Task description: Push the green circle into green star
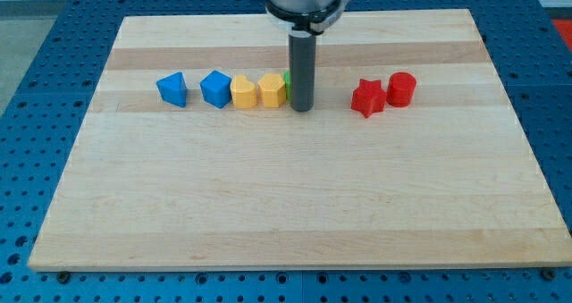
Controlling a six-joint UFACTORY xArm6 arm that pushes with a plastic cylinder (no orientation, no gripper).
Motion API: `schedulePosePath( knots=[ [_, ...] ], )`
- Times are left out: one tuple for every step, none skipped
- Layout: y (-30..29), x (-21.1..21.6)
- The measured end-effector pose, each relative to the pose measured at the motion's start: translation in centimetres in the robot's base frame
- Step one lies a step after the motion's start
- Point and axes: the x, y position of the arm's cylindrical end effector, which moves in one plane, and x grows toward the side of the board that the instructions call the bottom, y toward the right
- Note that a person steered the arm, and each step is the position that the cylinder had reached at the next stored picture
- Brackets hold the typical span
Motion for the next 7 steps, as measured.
schedulePosePath(
  knots=[
    [-0.4, -1.1],
    [-0.4, -3.6],
    [-0.6, -5.9],
    [-2.0, -7.8],
    [-3.2, -9.6],
    [-4.3, -11.7],
    [-4.3, -12.8]
  ],
)
